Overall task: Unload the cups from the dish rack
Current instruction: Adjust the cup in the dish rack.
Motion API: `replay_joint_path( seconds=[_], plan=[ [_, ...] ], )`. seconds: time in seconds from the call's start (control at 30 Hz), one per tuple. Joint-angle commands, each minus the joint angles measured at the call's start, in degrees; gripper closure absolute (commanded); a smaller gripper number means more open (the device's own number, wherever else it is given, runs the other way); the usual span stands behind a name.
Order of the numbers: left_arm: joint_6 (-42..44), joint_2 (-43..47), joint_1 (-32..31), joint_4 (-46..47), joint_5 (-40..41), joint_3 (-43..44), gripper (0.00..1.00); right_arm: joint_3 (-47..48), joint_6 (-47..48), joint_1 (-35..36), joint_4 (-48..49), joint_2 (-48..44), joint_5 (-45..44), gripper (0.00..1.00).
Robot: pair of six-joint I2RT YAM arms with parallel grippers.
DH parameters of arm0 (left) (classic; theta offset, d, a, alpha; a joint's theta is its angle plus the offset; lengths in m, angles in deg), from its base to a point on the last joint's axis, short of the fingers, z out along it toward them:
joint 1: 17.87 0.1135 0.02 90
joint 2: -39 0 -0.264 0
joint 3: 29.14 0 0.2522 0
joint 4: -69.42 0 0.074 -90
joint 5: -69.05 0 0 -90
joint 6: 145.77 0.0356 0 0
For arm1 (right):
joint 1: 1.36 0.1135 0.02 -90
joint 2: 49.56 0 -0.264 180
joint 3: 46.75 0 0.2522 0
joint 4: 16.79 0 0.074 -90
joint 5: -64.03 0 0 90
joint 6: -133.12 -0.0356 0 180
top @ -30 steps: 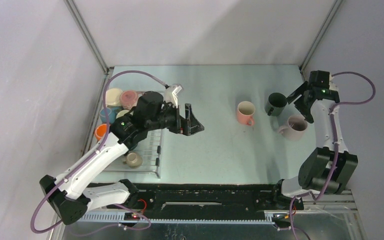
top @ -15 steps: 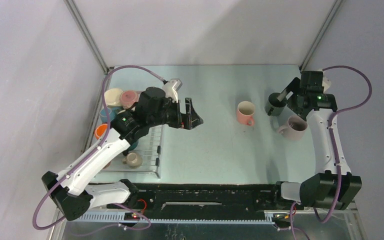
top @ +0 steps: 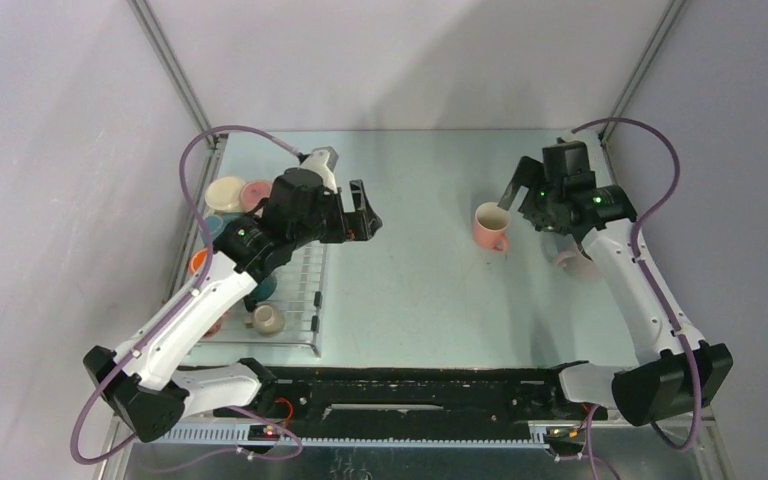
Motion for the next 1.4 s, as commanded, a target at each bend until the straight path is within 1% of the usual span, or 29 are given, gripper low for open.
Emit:
replay_joint_path(
  seconds=[0.0, 0.13, 0.3, 0.47, 0.57, 0.67, 0.83, 0.97, 1.03, 1.13, 1.23, 1.37],
  plan=[
    [-1.9, 1.3, 2.1, -3.3, 10.8, 3.8, 0.0, 2.8, 1.4, 5.4, 2.4, -0.2, 1.9, 0.0],
    [-3.5, 2.1, 5.2, -4.8, 16.2, 3.2, 0.0, 2.5, 1.9, 9.6, 3.6, 0.9, 2.9, 0.0],
    [-6.3, 1.7, 8.0, -7.2, 24.2, 2.4, 0.0, 2.1, 2.9, 12.7, 5.3, 2.3, 5.9, 0.0],
    [-9.1, 1.2, 12.0, -8.7, 27.6, 0.9, 0.0, -0.2, 3.5, 14.8, 7.6, 2.2, 7.9, 0.0],
    [-11.1, 0.6, 13.7, -9.1, 29.9, -0.6, 0.0, -0.7, 4.0, 15.6, 8.7, 3.0, 8.3, 0.0],
    [-13.0, 0.1, 14.7, -9.5, 31.4, -2.1, 0.0, -1.4, 4.2, 15.8, 9.8, 3.4, 10.5, 0.0],
    [-18.0, -0.1, 15.3, -13.8, 37.2, -4.6, 0.0, -3.0, 4.6, 15.9, 11.4, 3.4, 12.3, 0.0],
    [-22.2, 1.1, 16.3, -18.3, 40.4, -6.4, 0.0, -4.1, 4.5, 16.0, 12.6, 3.7, 13.4, 0.0],
    [-25.4, 2.1, 17.4, -20.9, 41.3, -7.7, 0.0, -4.3, 4.5, 16.2, 12.9, 4.1, 13.7, 0.0],
    [-26.8, 4.1, 19.1, -22.2, 41.5, -10.5, 0.0, -4.5, 4.5, 16.7, 13.2, 4.8, 14.0, 0.0],
    [-26.3, 5.3, 20.8, -21.3, 40.2, -13.4, 0.0, -4.8, 4.1, 17.3, 13.7, 5.2, 14.3, 0.0],
    [-24.4, 4.6, 22.7, -19.6, 38.4, -15.6, 0.0, -5.2, 3.8, 18.4, 14.1, 5.4, 14.1, 0.0]
  ],
)
